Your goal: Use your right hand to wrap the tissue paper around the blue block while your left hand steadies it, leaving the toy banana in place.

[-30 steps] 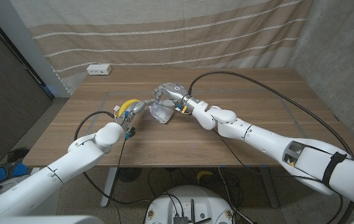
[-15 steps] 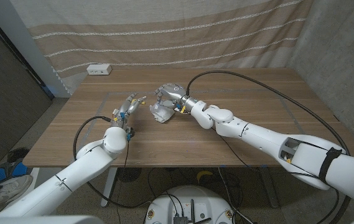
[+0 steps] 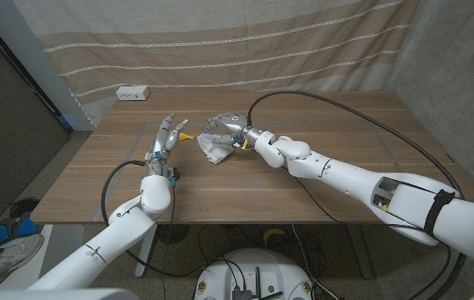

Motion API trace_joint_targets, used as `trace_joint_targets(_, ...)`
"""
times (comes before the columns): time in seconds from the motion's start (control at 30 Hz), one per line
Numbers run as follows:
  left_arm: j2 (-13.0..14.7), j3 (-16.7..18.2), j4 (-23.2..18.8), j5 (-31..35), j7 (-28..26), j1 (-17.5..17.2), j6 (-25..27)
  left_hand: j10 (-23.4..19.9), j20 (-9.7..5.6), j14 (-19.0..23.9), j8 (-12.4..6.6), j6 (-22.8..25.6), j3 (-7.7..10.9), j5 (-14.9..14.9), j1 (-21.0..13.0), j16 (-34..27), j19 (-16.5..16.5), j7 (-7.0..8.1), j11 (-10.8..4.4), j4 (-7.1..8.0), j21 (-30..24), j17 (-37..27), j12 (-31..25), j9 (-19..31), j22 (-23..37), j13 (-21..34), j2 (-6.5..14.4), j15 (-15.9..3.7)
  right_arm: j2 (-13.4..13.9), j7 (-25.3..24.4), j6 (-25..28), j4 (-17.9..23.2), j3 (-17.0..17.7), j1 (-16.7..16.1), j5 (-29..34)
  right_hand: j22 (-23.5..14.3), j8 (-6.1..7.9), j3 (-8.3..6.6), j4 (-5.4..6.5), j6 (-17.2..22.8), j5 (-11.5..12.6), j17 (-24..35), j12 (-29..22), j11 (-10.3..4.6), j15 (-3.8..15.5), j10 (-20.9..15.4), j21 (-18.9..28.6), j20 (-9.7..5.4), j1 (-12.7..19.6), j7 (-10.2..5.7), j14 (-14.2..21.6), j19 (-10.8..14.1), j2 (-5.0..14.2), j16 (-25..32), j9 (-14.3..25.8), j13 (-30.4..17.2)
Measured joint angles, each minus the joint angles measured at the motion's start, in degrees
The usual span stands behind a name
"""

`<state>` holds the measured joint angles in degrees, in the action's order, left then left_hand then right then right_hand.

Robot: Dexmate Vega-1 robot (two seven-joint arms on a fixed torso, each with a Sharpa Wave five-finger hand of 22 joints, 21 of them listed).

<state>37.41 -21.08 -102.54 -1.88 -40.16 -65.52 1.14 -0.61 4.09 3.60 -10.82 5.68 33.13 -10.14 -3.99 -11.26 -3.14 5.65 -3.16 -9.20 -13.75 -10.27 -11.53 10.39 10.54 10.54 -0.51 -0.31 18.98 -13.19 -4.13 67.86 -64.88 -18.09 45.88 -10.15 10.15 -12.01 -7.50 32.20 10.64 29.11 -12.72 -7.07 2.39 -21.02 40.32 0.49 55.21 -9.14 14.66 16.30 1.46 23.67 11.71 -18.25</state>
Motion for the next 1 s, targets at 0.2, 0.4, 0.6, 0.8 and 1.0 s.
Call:
trace_joint_targets(0.2, -0.86, 0.27, 1.49, 0.37, 0.59, 0.39, -2.61, -0.3, 0.31, 0.0, 0.0, 0.08, 0.0, 0.0, 0.29, 0.0, 0.31, 0.07, 0.3, 0.0, 0.0, 0.0, 0.0, 0.0, 0.0, 0.0, 0.29, 0.0, 0.18, 1.48, 0.05, -0.03, 0.17, 0.55, -0.86, -0.05, -0.45, 1.2, 1.2, -11.58, 0.67, 0.08, 0.86, 0.85, -0.04, 3.69, -1.12, 0.88, -4.05, 0.51, -1.48, -0.89, -0.6, -1.28, -0.49, 0.18)
trace_joint_targets(0.4, -1.58, 0.86, 3.14, 0.44, 1.82, 0.97, -4.33, -0.3, 0.31, 0.0, 0.0, 0.07, 0.18, 0.0, 0.28, 0.0, 0.31, 0.07, 0.3, 0.18, 0.0, 0.01, 0.0, 0.0, 0.0, 0.0, 0.29, 0.0, 0.14, 5.08, -0.74, -0.58, 1.94, 0.94, -5.0, -0.13, 0.37, 4.27, 4.27, -14.62, 1.55, 0.53, 1.07, 1.95, -0.03, 5.4, -2.21, 1.58, -11.98, 1.88, -2.7, -1.59, -1.07, -1.74, -0.53, 0.18)
trace_joint_targets(0.6, -1.59, 0.88, 3.16, 0.45, 2.97, 0.99, -5.23, -0.3, 0.31, 0.0, 0.0, 0.07, 0.17, 0.0, 0.28, 0.0, 0.31, 0.07, 0.3, 0.18, 0.0, 0.01, 0.0, 0.01, -0.01, -0.01, 0.29, 0.0, -0.43, 5.74, -1.1, -2.49, 4.86, 1.16, -6.43, -0.13, 1.15, 7.18, 7.86, -12.76, 2.52, 0.79, 0.81, 3.14, -0.13, 5.71, -3.15, 2.31, -19.04, 4.58, -3.23, -2.32, -1.45, -1.99, -0.52, 0.45)
trace_joint_targets(0.8, -1.73, 1.15, 3.6, 0.45, 3.79, 1.27, -5.78, -0.3, 0.31, 0.0, 0.0, 0.07, 0.17, 0.0, 0.28, 0.0, 0.31, 0.07, 0.3, 0.17, 0.16, 0.01, 0.0, 0.01, -0.01, -0.01, 0.29, 0.0, -1.11, 10.48, -3.93, -4.82, 7.32, 1.44, -14.34, -0.12, 1.15, 10.25, 9.1, -12.76, 3.17, 0.79, 0.68, 4.74, -0.13, 6.07, -4.35, 3.02, -22.95, 6.21, -3.84, -3.88, -4.31, -2.51, -0.52, 0.28)
trace_joint_targets(1.0, -2.0, 1.39, 4.48, 0.47, 4.38, 1.76, -6.5, -0.3, 0.31, 0.0, 0.0, 0.07, 0.17, 0.0, 0.29, 0.0, 0.31, 0.07, 0.3, 0.17, 0.21, 0.01, 0.0, 0.01, -0.01, -0.01, 0.3, 0.0, -1.83, 18.06, -8.53, -7.45, 9.44, 1.71, -28.05, -0.4, 1.59, 10.52, 10.32, -11.17, 4.21, 1.31, 0.36, 6.19, -0.04, 6.06, -4.69, 4.04, -26.26, 8.19, -3.93, -3.63, -2.61, -2.5, -0.52, 0.27)
